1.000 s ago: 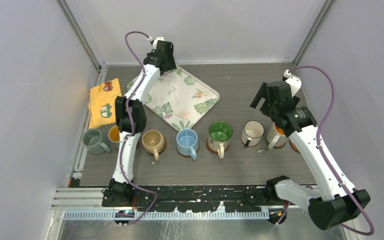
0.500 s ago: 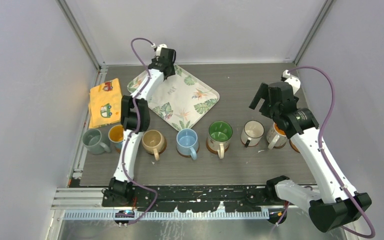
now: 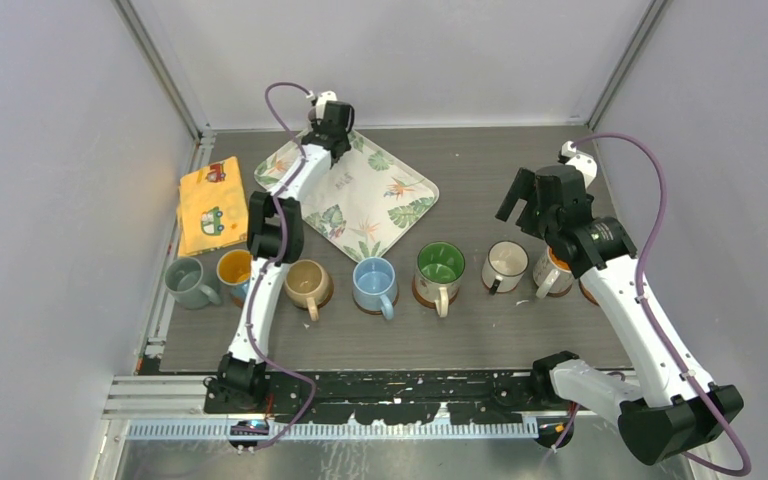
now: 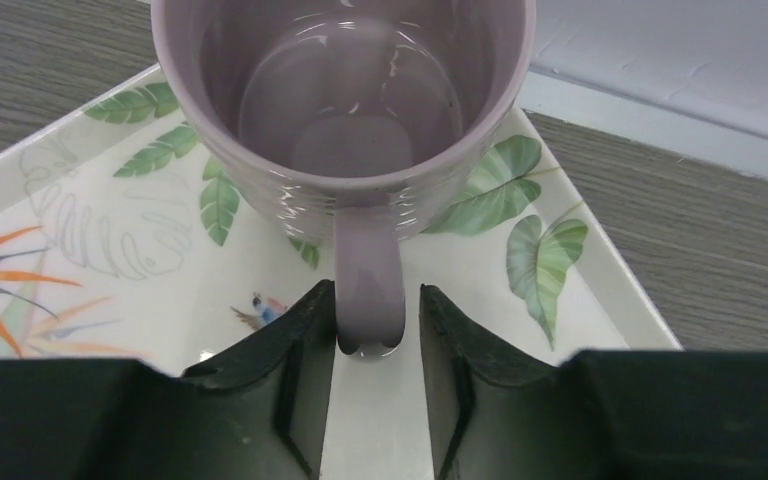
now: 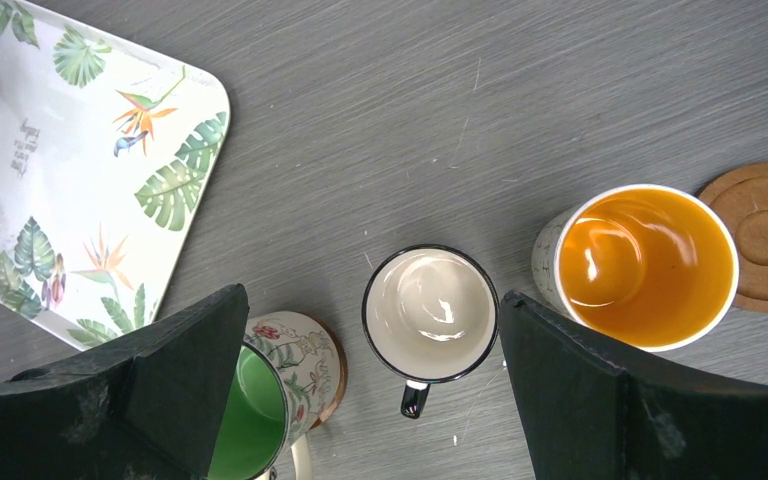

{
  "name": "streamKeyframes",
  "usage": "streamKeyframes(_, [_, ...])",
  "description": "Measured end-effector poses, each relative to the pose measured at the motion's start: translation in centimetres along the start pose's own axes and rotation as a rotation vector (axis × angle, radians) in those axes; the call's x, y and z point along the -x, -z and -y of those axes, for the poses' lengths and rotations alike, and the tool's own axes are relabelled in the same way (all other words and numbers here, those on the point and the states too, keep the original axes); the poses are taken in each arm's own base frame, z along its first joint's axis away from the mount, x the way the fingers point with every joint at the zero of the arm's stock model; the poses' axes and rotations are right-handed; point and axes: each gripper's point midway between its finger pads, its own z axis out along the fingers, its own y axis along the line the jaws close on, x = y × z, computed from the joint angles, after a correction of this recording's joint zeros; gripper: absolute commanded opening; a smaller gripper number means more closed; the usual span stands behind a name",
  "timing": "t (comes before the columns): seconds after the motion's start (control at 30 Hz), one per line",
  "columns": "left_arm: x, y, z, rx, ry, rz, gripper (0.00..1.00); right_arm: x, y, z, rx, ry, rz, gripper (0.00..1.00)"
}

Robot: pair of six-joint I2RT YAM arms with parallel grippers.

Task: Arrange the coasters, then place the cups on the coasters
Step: Pick up the cup from the tray.

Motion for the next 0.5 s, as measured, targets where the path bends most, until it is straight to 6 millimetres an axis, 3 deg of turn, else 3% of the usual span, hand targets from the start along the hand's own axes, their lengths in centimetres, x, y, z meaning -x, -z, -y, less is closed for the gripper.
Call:
streamKeyframes(0.33, [-0.1,0.2,0.4,-0.020,-0.011,0.000,0.11,-0.3,-0.2,-0.1,0.006,0.006,-0.008,1.00])
streamKeyframes(0.5, [-1.0,2.5,0.0,-0.016,-0.022,-0.044,0.08,-0.7,-0.4,-0.1,0.004,0.008,-0.015,1.00])
